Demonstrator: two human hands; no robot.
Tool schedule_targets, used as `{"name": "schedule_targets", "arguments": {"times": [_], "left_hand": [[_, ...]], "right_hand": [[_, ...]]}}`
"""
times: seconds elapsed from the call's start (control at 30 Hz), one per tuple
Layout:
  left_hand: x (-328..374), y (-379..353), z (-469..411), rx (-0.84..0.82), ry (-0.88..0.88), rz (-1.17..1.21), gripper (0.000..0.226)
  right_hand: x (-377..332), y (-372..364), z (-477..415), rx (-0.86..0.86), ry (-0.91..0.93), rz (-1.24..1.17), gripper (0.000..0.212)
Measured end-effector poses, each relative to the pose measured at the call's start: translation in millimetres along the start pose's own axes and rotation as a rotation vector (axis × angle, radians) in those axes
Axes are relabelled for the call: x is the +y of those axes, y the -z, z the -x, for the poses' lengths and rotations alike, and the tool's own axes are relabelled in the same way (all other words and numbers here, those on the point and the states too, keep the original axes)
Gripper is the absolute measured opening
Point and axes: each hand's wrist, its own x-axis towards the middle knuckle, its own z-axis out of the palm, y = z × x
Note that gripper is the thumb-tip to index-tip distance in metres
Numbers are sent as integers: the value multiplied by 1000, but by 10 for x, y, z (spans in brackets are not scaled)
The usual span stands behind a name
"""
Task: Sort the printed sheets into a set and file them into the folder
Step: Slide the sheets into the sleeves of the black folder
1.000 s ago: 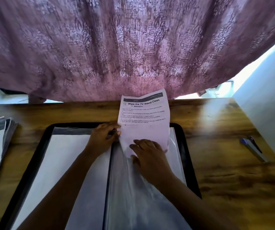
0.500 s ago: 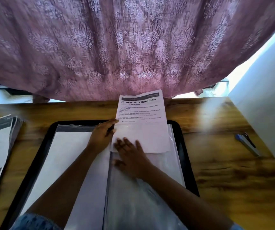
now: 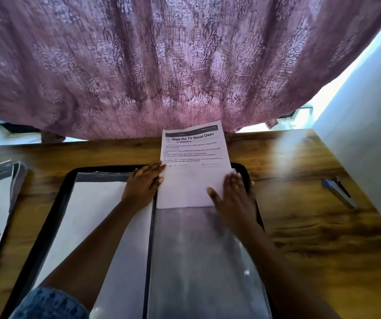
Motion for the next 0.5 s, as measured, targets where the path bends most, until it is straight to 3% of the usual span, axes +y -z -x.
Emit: {"name": "schedule_targets", "arguments": {"times": [0.07, 0.13, 0.2, 0.27, 0.37, 0.5], "left_hand": [[-3, 12, 2, -5, 10, 5, 60], [6, 34, 3, -12, 18, -11, 63], [25, 52, 4, -3, 24, -7, 64], [39, 63, 1, 4, 36, -3, 62], [56, 62, -1, -4, 56, 1, 57], [44, 30, 8, 16, 54, -7, 58]], "right_hand": [[-457, -43, -51, 40, 200, -76, 85], [-827, -219, -3, -69, 398, -101, 80], [-835, -403, 64, -111, 447, -34, 73], [-528, -406, 74, -137, 321, -34, 75], [8, -340, 118, -45, 88, -18, 94], [116, -104, -54, -104, -218, -5, 89]]}}
